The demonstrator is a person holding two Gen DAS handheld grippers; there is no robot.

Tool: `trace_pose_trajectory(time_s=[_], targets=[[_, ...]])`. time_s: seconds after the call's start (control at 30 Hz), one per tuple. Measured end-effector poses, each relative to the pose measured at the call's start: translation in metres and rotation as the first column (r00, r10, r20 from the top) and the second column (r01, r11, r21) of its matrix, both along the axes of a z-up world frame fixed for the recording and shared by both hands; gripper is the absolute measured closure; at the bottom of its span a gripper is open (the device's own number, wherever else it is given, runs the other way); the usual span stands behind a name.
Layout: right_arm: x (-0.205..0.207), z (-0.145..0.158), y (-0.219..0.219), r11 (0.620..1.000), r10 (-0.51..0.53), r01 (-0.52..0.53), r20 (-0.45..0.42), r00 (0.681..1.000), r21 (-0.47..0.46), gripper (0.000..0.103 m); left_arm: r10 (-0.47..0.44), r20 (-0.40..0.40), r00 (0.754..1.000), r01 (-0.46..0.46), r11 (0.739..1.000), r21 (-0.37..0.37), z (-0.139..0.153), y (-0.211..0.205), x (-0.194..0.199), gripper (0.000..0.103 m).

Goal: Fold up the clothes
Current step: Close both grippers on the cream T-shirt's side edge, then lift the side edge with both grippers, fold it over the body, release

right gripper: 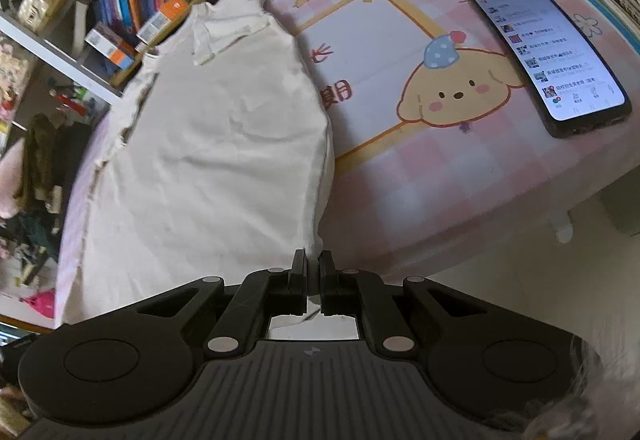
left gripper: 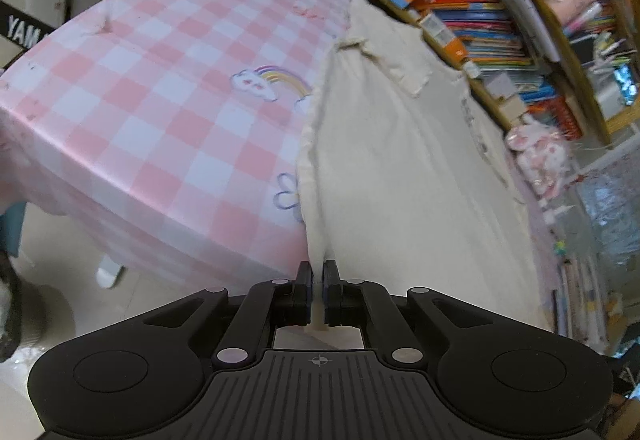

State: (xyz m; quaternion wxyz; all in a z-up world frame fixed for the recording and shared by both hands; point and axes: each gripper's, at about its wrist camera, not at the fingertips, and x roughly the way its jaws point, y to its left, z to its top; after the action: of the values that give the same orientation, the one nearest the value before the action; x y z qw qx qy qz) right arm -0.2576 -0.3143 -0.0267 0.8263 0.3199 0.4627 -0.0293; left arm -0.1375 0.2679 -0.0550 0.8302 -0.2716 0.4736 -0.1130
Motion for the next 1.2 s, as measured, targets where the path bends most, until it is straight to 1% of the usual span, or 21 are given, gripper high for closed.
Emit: trace_pose_trajectory(time_s=[0.1,0.23,0.3,0.37,0.4,0.43,0.53,0.8,0.87,1.03,1.2], targets=[[0.008,-0.004,0.001,1.000,0.009,-0.009,-0.007,1.000,-0.023,0.091,0.008,-0.025,1.000,-0.008,1.000,0.013,-0.006,0.002,0.002,0.089],[0.015,-0.007,0.003,0.998,0.040,-0.041,-0.019,0.999,-0.046,0.090,0.006,-0.038,0.999,-0.005,1.000,0.018,-0.010,0.000,0.003,0.080],[0.017,-0.007,0.005,0.997,0.048,-0.050,-0.022,0.999,-0.056,0.090,0.003,-0.039,0.999,-0.002,1.000,0.016,-0.010,-0.001,0.003,0.079],[0.018,-0.008,0.007,0.996,0.056,-0.058,-0.024,0.998,-0.066,0.090,-0.001,-0.041,0.999,0.001,1.000,0.011,-0.013,0.000,0.002,0.080],[0.016,-0.008,0.006,0.996,0.054,-0.055,-0.026,0.998,-0.067,0.091,-0.003,-0.042,0.999,0.003,1.000,0.008,-0.014,0.000,0.002,0.082],[0.015,-0.008,0.006,0.996,0.051,-0.053,-0.028,0.998,-0.069,0.094,-0.006,-0.042,0.999,0.006,1.000,0.005,-0.016,0.000,0.002,0.090],[0.009,-0.008,0.006,0.996,0.044,-0.047,-0.034,0.998,-0.073,0.097,-0.011,-0.038,0.999,0.011,1.000,-0.008,-0.017,0.000,-0.001,0.099],[-0.006,-0.008,0.005,0.996,0.025,-0.029,-0.049,0.998,-0.085,0.098,-0.017,-0.010,1.000,0.017,0.999,-0.029,-0.010,0.007,-0.014,0.100],[-0.012,-0.006,0.003,0.998,0.011,-0.014,-0.042,0.999,-0.066,0.098,-0.021,-0.009,1.000,0.021,0.999,-0.032,-0.008,0.010,-0.016,0.100],[-0.029,-0.004,0.004,1.000,-0.010,0.009,-0.046,0.999,-0.029,0.098,-0.030,-0.019,0.999,0.029,0.999,-0.044,-0.006,0.019,-0.027,0.100],[-0.052,-0.006,0.010,1.000,-0.025,0.025,-0.075,0.997,0.000,0.098,-0.046,-0.053,0.998,0.043,0.998,-0.055,-0.011,0.028,-0.040,0.100]])
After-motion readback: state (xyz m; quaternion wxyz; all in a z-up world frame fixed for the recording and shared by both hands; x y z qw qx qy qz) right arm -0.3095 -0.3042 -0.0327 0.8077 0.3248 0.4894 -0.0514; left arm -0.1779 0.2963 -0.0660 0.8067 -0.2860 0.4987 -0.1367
